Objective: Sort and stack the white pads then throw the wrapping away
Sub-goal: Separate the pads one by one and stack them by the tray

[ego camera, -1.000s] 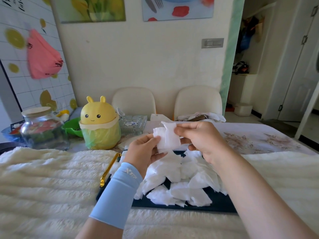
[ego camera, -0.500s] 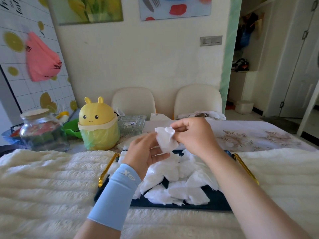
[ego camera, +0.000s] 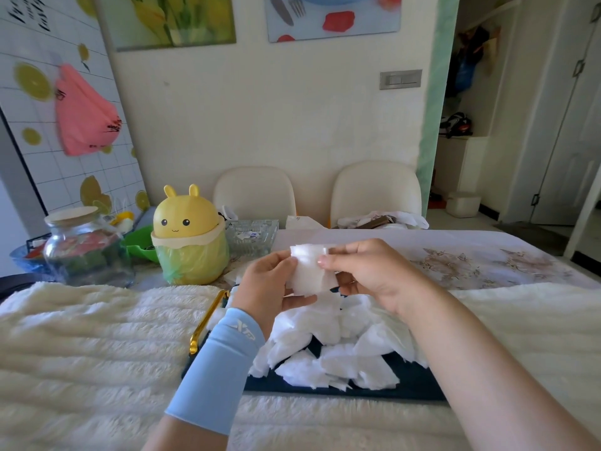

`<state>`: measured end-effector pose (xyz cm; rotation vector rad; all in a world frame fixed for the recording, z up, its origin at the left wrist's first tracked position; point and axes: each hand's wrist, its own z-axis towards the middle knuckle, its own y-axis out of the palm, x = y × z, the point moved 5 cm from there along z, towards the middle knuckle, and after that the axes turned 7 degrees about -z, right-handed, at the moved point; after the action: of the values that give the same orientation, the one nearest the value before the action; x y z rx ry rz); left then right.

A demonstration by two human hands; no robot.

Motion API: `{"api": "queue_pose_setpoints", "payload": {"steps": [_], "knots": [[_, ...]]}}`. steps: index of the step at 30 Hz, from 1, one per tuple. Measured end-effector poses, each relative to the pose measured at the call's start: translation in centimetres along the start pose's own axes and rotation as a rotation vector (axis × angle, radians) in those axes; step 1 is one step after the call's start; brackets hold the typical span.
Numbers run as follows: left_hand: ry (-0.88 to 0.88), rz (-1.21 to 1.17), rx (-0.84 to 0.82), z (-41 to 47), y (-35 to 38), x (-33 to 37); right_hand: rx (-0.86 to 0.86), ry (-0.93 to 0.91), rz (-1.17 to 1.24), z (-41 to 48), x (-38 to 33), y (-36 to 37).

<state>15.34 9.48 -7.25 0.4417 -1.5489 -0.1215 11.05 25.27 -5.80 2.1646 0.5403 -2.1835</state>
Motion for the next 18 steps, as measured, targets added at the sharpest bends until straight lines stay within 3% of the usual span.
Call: {"api": "queue_pose_setpoints", "payload": {"steps": [2,5,7,13,18], "knots": [[0.092,0.166,0.074,0.3,-0.6,0.2,-0.008,0.009,0.03,0.0,0.0,0.1],[0.472,0.564,0.286,-0.3,-1.4,2.0,0.049,0.015,0.047,0.1,0.2,-0.2],[0.677,0.663,0.32,-1.2,-1.1,3.2,0.073,0.01,0.057,0.1,0.1,-0.3],[0.482,0.636,-0.008,-0.7,0.6,1.4,0.036,-0.039,0.147,-0.2,-0.5,0.8],[0.324,0.411,-0.052,-0.5,0.7,1.0,0.002,-0.044,0.21,-0.3,-0.3,1.2]]}}
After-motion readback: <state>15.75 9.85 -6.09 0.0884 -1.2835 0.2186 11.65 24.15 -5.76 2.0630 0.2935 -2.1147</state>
